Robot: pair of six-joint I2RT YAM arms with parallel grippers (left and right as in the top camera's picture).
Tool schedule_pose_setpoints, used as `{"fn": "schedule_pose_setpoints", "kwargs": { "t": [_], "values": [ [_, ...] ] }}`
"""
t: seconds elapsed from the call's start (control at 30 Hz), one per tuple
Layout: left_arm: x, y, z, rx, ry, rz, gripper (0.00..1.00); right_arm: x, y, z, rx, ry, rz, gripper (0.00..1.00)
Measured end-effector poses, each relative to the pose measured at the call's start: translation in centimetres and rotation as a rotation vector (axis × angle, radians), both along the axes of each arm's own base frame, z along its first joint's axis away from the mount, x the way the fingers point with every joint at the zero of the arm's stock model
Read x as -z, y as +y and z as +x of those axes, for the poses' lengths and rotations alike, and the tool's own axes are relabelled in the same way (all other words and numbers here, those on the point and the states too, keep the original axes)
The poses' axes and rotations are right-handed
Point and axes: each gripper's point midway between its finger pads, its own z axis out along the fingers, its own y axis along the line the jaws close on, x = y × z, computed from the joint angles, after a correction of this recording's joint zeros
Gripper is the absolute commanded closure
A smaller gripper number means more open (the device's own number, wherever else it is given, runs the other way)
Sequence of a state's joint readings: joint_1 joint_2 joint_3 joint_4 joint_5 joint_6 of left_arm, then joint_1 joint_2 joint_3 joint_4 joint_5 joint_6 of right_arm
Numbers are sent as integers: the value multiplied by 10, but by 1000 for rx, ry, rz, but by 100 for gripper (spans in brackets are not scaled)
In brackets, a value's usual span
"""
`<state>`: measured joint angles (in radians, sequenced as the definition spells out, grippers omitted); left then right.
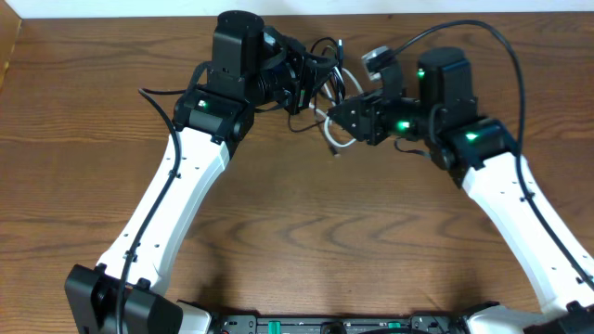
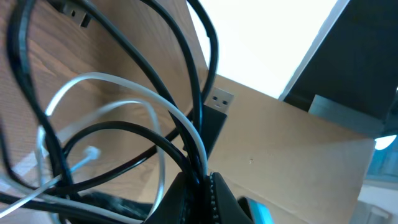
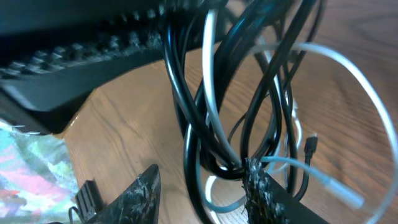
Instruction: Untangle cables
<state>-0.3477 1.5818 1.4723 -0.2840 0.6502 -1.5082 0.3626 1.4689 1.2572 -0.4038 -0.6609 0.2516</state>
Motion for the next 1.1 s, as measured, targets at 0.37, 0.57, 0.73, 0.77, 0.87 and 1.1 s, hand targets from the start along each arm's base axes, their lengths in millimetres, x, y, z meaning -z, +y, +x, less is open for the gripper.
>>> {"fn": "schedule_pose_setpoints", "kwargs": {
  "t": [0.37, 0.57, 0.73, 0.77, 0.87, 1.1],
  "values": [
    [1, 2, 1, -21, 31, -14, 93, 48, -15, 20, 188, 97, -161, 99],
    [3, 26, 14, -60, 1, 13, 92, 89, -86, 22, 507, 292, -340, 99],
    [11, 48, 20, -92, 14, 45, 93, 105, -130, 13, 628, 390, -426, 99],
    [13, 50, 20, -92, 18, 50, 92, 107, -132, 10, 631, 404, -438, 99],
    [14, 53, 20, -85, 5, 67, 93, 115, -140, -3, 636, 452, -492, 99],
    [13, 63, 25, -77, -64, 116, 92, 127, -212, -27, 880, 544, -712, 99]
  ]
}}
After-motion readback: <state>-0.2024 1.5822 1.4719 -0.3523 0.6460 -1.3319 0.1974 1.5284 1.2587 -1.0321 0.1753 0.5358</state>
